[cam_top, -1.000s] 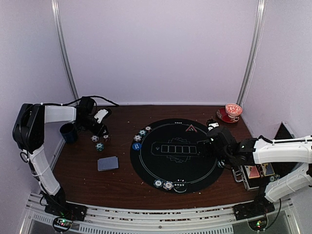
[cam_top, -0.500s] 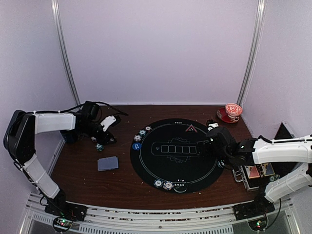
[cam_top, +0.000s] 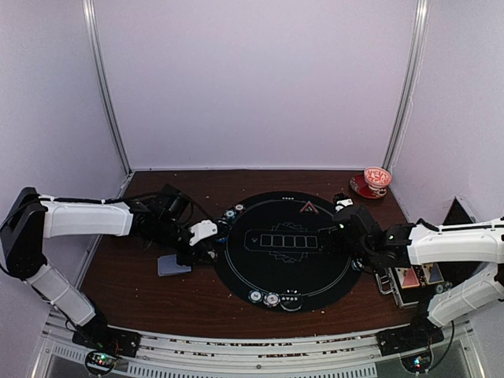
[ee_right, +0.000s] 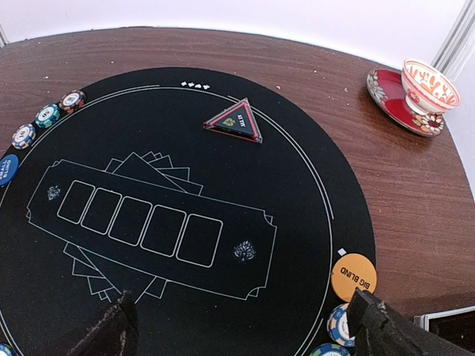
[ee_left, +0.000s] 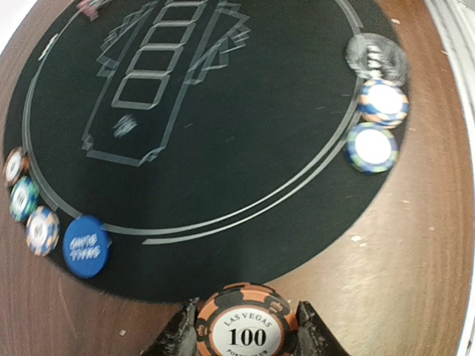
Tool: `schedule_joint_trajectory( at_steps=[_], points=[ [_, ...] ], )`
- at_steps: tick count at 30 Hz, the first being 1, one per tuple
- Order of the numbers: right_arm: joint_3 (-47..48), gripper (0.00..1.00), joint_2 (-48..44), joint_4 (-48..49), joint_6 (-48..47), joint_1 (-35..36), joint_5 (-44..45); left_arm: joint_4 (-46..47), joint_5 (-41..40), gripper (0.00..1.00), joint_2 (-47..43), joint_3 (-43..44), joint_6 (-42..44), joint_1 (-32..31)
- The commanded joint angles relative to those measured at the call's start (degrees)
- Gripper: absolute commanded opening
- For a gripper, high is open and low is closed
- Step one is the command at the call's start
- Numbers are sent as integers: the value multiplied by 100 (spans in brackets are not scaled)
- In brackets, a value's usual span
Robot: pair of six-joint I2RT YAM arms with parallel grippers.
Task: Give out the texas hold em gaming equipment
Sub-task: Place the pile of poker chips at the dealer area.
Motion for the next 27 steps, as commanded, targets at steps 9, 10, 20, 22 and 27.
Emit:
schedule_joint_trajectory(
  at_steps=[9,10,20,22,27],
  points=[
    [112,100,22,-28,-47,37,188,136,365,36,568,389,1233,-822],
    [116,100,14,-24,-47,33,189,131,360,36,637,409,1330,-880],
    [116,100,6,-24,-41,38,179,238,206,36,1015,595,1795,-1378],
    [118,100,-2,-30,-47,34,182,240,104,36,1160,663,1827,-1474],
    [103,100,-37,-34,-47,37,171,232,-50,35,1581,861,1862,-1579]
  ],
)
